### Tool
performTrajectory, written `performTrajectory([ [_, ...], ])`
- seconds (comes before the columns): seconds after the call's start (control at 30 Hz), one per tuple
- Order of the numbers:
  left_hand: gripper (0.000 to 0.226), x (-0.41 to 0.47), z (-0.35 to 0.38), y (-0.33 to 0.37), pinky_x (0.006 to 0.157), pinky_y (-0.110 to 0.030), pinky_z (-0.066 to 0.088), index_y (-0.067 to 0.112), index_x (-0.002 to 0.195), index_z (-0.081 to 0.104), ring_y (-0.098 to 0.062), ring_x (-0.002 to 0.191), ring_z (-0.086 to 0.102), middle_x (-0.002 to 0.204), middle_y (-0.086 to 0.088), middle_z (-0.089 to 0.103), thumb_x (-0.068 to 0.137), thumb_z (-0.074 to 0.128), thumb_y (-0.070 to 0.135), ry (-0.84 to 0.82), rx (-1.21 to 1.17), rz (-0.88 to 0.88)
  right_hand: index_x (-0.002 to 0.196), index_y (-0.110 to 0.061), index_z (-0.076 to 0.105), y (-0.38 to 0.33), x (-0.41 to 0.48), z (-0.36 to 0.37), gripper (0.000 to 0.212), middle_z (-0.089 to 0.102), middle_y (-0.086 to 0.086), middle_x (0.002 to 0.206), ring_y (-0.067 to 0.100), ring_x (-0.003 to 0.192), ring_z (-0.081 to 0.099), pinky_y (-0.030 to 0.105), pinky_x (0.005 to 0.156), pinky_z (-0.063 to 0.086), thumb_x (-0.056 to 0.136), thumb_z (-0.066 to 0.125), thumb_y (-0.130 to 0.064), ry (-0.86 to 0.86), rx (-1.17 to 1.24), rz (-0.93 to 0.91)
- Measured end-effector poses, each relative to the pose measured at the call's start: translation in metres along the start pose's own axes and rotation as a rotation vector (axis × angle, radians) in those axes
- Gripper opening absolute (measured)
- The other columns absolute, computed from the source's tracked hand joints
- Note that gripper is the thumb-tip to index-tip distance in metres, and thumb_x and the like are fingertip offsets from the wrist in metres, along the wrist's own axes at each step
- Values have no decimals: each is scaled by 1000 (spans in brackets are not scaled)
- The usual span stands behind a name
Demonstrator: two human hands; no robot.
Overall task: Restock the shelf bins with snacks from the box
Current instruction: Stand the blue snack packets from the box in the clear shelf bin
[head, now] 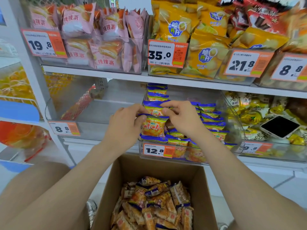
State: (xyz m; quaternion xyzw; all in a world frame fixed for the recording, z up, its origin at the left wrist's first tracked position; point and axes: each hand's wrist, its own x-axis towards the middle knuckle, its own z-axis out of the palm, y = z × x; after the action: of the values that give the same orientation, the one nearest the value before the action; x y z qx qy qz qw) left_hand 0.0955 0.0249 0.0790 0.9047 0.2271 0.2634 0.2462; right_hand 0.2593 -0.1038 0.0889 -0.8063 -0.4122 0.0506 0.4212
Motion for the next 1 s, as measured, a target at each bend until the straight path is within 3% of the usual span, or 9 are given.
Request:
performTrajectory([
  [0.03, 17, -2, 0, 3, 69, -12, 46, 21, 120, 65, -6, 77, 59, 107, 11, 66, 106, 58, 27, 24, -13, 3, 126, -24, 75, 0, -1, 0, 26, 79, 0, 105, 8, 77, 73, 34, 77, 63, 104, 64, -16, -40, -40, -15],
  [0.1, 17, -5, 1, 8, 61, -3, 41, 17, 119, 65, 5, 74, 59, 101, 13, 61, 106, 58, 25, 64, -54, -5, 132, -24, 73, -1, -5, 0, 40, 76, 1, 100, -2, 66, 64, 10, 59, 50, 102, 56, -3, -112, -192, -52],
  [0.17, 16, -7, 1, 8, 62, -1, 40, 16, 118, 65, 10, 77, 61, 100, 13, 61, 106, 58, 25, 66, -91, -25, 135, -23, 72, -4, -8, -4, 46, 76, 6, 99, -5, 55, 55, 4, 55, 40, 101, 53, 1, -130, -273, -63],
  [0.3, 17, -5, 4, 3, 61, -13, 37, 20, 119, 66, -7, 72, 60, 108, 7, 71, 107, 56, 27, -8, -21, -34, 137, -21, 70, -9, -10, -5, 40, 75, 6, 125, 16, 102, 71, 24, 92, 51, 107, 50, -5, -186, -289, -84],
  [0.37, 19, -7, 5, 2, 61, -11, 36, 22, 121, 66, -4, 71, 59, 108, 10, 68, 106, 56, 28, -20, 4, -19, 142, -21, 66, -9, -11, -3, 42, 72, 6, 131, 24, 112, 69, 25, 88, 51, 106, 50, -5, -198, -301, -74],
  [0.6, 27, -12, 9, 3, 88, -40, 56, 26, 125, 61, -13, 108, 58, 125, 5, 64, 98, 61, 27, 49, 41, 96, 149, -29, 42, -6, -21, -17, 53, 73, -4, 88, 8, 69, 67, 32, 64, 54, 103, 60, -10, -94, -159, -8],
  [0.77, 27, -11, 4, 3, 86, -33, 53, 26, 118, 66, -9, 100, 57, 117, 8, 68, 91, 65, 29, 47, -2, 93, 128, -37, 43, -21, -43, -31, 63, 58, -3, 111, 15, 92, 65, 28, 63, 49, 82, 75, -7, -159, -109, 30],
  [0.9, 21, -10, 6, 3, 74, -8, 35, 24, 115, 68, -4, 90, 51, 111, 11, 66, 95, 70, 26, 45, 1, 89, 116, -35, 52, -22, -54, -20, 43, 65, -9, 100, 10, 85, 70, 26, 66, 52, 86, 83, -32, -169, -90, 4],
  [1.0, 24, -6, 9, 4, 76, -17, 41, 21, 121, 66, -9, 99, 54, 115, 8, 60, 98, 69, 28, 79, -9, 99, 116, -30, 59, -15, -47, -12, 30, 73, -11, 91, 1, 78, 68, 16, 63, 44, 94, 78, -36, -60, -62, 43],
])
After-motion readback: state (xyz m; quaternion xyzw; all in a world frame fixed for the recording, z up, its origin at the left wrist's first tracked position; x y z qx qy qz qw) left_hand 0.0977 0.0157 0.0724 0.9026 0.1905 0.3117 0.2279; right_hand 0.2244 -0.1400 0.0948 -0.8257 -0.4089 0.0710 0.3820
